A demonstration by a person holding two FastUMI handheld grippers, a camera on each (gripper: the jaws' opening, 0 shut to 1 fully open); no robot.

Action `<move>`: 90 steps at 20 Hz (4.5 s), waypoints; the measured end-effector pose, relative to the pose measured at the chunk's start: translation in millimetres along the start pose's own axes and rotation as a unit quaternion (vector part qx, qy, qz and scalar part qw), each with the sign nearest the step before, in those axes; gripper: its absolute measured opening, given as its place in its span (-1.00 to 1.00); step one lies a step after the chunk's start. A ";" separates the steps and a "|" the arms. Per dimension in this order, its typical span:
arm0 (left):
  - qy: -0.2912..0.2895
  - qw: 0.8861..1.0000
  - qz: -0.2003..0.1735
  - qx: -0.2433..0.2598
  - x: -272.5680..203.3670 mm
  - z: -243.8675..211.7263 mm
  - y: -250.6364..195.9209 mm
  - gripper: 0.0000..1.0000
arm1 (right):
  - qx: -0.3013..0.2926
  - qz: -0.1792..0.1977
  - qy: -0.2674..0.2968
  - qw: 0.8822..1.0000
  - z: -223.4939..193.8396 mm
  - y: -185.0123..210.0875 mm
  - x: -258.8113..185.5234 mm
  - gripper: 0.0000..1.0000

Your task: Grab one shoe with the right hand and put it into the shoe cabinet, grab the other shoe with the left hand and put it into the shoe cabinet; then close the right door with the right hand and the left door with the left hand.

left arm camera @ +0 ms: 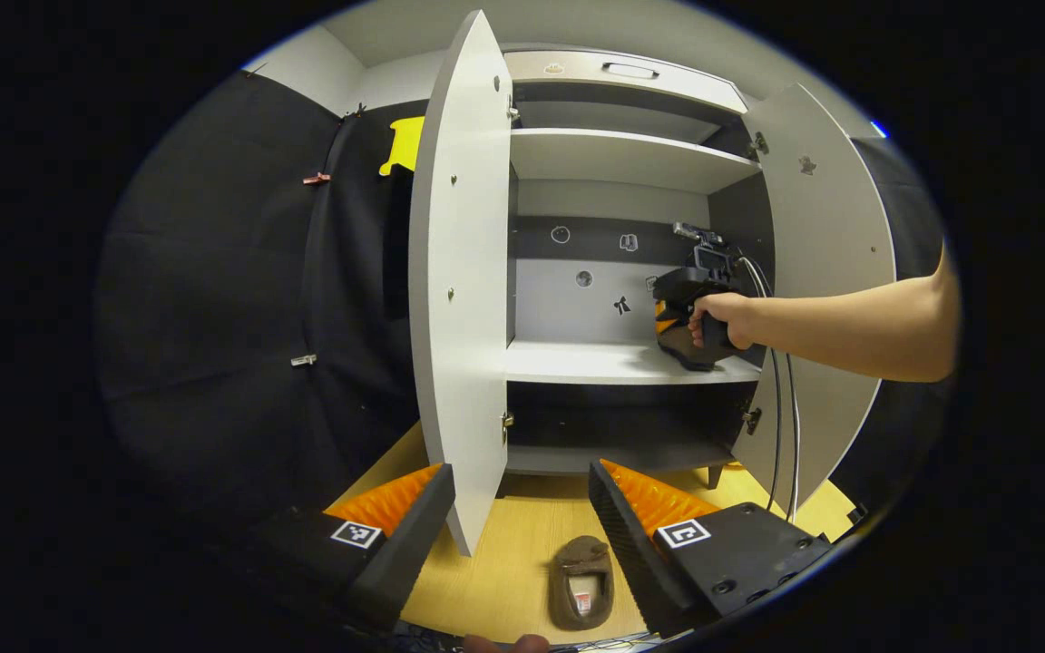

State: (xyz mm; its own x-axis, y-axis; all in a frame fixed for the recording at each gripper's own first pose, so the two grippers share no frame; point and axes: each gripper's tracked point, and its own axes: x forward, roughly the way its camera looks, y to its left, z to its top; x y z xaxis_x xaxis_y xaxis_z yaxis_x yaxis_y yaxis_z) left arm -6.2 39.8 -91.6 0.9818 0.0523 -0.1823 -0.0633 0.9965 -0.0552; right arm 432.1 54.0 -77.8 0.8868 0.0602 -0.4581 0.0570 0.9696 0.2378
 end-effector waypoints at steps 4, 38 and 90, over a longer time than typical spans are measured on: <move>-0.002 1.000 -0.006 0.001 -1.3 -2.9 -3.5 0.89 | 0.023 0.024 0.004 0.999 -0.1 7.9 -29.0 0.45; 0.255 0.960 -0.102 0.060 132.7 -318.5 -56.0 0.43 | -0.073 0.021 -0.283 0.956 -35.6 -51.5 -464.9 0.88; 0.190 0.981 0.039 0.004 412.5 120.3 -105.6 -0.89 | -0.021 -0.078 -0.205 0.975 -76.4 -250.1 -447.4 0.89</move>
State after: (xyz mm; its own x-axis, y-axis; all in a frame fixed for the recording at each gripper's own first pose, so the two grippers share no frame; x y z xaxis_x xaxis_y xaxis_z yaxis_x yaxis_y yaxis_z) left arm 427.0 -36.0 -42.8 0.8369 0.1015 -0.5378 -0.1323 0.9910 -0.0189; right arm -14.0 -197.4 2.3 0.9782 -0.1803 -0.1035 0.1948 0.9687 0.1541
